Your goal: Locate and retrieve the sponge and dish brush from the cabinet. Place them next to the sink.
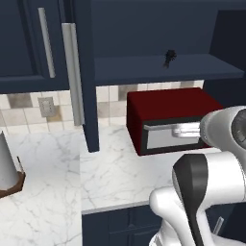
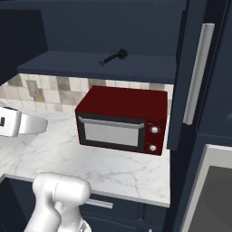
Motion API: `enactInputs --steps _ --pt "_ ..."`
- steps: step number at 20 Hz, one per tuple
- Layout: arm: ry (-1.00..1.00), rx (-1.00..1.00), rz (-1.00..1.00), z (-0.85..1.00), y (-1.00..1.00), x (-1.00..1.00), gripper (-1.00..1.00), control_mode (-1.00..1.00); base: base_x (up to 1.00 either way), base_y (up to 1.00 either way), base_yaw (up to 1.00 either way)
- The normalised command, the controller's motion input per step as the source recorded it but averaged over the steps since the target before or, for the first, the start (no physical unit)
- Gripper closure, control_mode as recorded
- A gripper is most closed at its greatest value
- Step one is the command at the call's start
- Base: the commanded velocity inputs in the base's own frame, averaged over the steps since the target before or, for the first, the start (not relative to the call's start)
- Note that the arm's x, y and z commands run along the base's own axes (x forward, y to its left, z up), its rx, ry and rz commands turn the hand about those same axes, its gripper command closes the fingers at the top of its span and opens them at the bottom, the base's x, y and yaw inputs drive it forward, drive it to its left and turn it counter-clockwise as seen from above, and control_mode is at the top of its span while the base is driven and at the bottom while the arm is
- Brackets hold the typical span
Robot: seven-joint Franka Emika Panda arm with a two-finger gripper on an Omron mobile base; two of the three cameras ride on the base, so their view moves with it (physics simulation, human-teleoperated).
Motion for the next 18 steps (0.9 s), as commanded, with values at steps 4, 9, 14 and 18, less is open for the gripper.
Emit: enactInputs --steps 4,9,14,18 --pt "-0.02 0.03 0.00 -0.03 0.00 0.00 -1.00 -1.00 0.00 0.00 0.00" --pt "0.03 0.02 -0.07 0.07 0.01 0.05 -1.00 -1.00 0.00 0.00 0.00" --pt "0.00 0.07 -0.14 0.21 0.00 0.05 -1.00 -1.00 0.00 0.00 0.00" --pt "0.00 0.22 -0.02 0.20 0.00 0.28 -1.00 -1.00 0.00 0.00 0.00"
